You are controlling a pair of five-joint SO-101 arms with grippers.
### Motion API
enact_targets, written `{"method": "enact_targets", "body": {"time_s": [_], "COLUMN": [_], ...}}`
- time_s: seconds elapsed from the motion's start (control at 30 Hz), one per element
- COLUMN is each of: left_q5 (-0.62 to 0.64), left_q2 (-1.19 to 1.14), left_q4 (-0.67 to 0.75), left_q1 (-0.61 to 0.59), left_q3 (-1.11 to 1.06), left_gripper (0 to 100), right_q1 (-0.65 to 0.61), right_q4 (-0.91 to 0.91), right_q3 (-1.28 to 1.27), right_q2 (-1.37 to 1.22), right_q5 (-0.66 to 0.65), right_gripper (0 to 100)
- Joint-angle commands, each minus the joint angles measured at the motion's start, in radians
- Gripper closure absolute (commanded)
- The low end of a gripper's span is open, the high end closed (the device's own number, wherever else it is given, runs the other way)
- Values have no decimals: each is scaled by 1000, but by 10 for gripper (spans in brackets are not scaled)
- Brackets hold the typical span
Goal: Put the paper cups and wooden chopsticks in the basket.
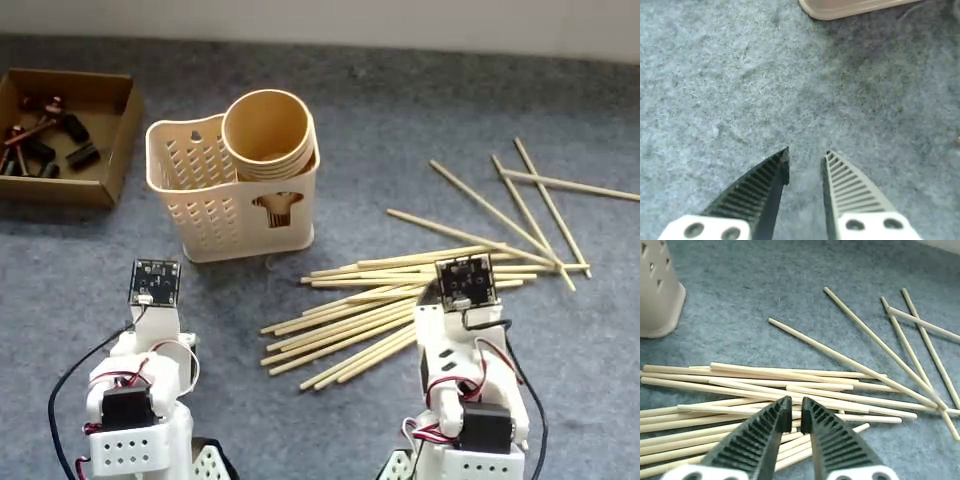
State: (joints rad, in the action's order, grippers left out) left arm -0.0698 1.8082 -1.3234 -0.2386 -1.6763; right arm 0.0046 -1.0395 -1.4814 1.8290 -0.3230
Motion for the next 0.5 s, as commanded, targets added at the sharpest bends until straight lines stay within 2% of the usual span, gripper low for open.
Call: {"method": "enact_targets", "body": {"time_s": [0.0,0.3,0.47], "left_q5": [-3,-3,-3], "left_q2": [5,5,5], "left_q4": [-3,-3,-3], "left_q1": [1,1,1], "left_q3": [-19,-19,-19], "left_gripper": [888,888,888], "right_q1": [45,119,223], "right_q4": [-54,-160,-168], "right_q3": [73,147,206], "right_q2": [2,-5,-176], "right_q5": [-44,-101,-153], "right_gripper": [943,926,918]}}
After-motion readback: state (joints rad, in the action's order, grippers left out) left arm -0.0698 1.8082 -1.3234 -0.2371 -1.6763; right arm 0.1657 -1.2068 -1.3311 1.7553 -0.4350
